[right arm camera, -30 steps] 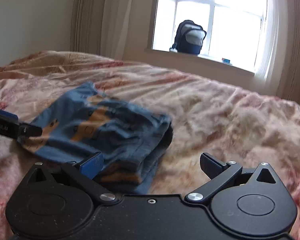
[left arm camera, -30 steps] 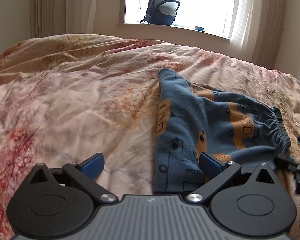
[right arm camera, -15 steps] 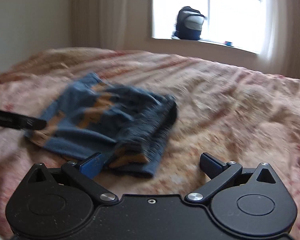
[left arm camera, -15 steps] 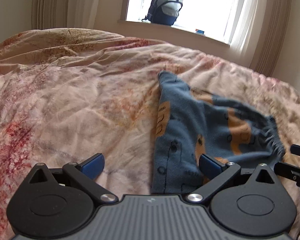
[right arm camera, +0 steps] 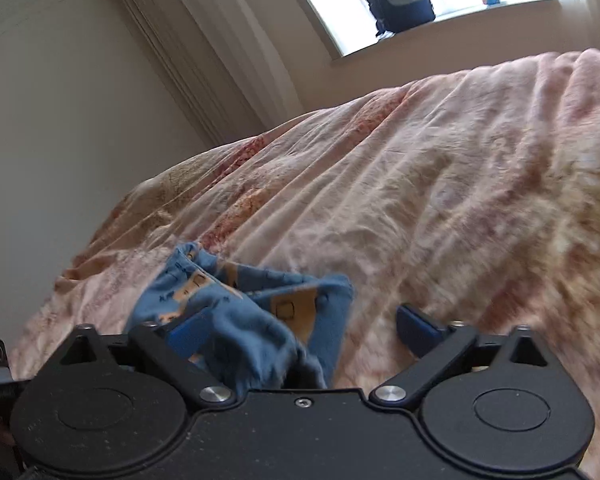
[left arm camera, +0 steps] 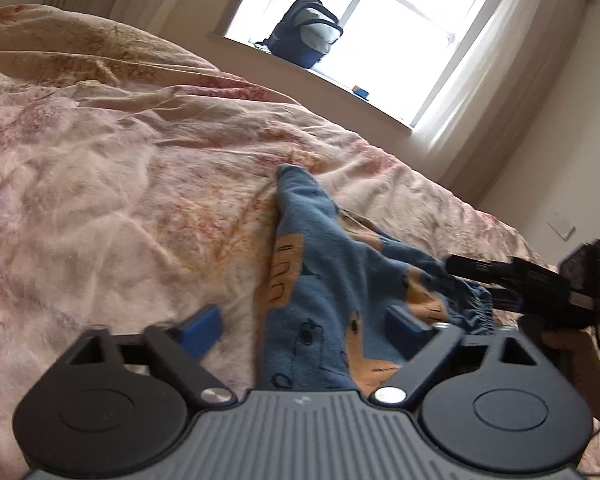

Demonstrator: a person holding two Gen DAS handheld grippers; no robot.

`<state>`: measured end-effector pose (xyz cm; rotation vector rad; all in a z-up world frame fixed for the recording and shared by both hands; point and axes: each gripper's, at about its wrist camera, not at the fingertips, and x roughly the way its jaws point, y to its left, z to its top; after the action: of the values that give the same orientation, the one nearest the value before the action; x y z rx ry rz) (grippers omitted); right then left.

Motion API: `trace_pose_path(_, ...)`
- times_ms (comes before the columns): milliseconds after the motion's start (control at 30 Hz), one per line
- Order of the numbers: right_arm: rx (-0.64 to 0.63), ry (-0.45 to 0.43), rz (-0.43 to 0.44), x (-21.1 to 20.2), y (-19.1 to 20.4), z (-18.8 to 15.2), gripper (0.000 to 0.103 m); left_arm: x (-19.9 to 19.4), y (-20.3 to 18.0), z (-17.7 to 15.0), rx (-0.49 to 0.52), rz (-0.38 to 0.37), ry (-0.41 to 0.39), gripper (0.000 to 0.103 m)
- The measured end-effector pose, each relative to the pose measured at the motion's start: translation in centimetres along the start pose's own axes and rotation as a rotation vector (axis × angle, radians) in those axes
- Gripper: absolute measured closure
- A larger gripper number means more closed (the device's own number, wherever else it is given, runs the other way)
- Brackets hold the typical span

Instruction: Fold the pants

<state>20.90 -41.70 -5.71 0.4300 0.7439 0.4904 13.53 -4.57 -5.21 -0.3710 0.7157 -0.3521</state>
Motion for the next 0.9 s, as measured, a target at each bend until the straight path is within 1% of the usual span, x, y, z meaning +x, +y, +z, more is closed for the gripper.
trace_pose_path(33,0.009,0.013,0.009,0.4,0.0,0.0,0.032,0.1,-0.2,0.0,0.008,0.002,0.005,0.024)
trace_pose_path(67,0.009,0.027,0.000,0.7,0.1,0.0,0.036,0.1,-0.3,0.0,0.013,0.010,0.011,0.030)
trace_pose_path(133,-0.014,0.028,-0.025,0.8,0.5,-0.3,0.052,0.2,-0.5,0.1,0.013,0.026,0.024,0.048)
trace_pose_path(167,-0.009,0.024,-0.029,0.7,0.5,-0.4,0.056,0.3,-0.5,0.2,0.012,0.036,0.037,0.067)
trace_pose_path(200,0.000,0.015,-0.039,0.4,0.5,-0.5,0.068,0.4,-0.6,0.3,0.008,0.044,0.048,0.072)
trace_pose_path(233,0.004,0.007,-0.054,0.2,0.6,-0.6,0.082,0.3,-0.7,0.4,0.004,0.049,0.049,0.076)
trace_pose_path(267,-0.002,0.005,-0.059,-0.1,0.8,-0.6,0.085,0.2,-0.8,0.5,0.004,0.050,0.051,0.083)
trace_pose_path(300,-0.023,0.001,-0.066,-0.4,1.2,-0.7,0.088,0.1,-1.1,0.7,0.008,0.052,0.052,0.085)
trace_pose_path(400,-0.127,-0.013,-0.102,-0.9,3.4,-0.2,0.092,-0.3,-2.2,1.3,0.039,0.083,0.040,0.087)
trace_pose_path(500,-0.190,-0.056,-0.110,-1.8,5.2,0.9,0.092,-0.7,-3.2,2.3,0.068,0.099,0.026,0.088)
trace_pose_path(700,-0.243,-0.139,-0.118,-1.8,6.7,4.2,0.093,-0.5,-4.8,5.0,0.145,0.113,-0.062,0.088)
trace_pose_path(833,-0.279,-0.157,-0.137,-0.7,6.7,6.7,0.093,1.3,-4.8,6.9,0.131,0.112,-0.083,0.088)
trace_pose_path(900,-0.295,-0.163,-0.148,0.0,6.6,7.8,0.093,2.3,-4.7,7.4,0.142,0.122,-0.090,0.088)
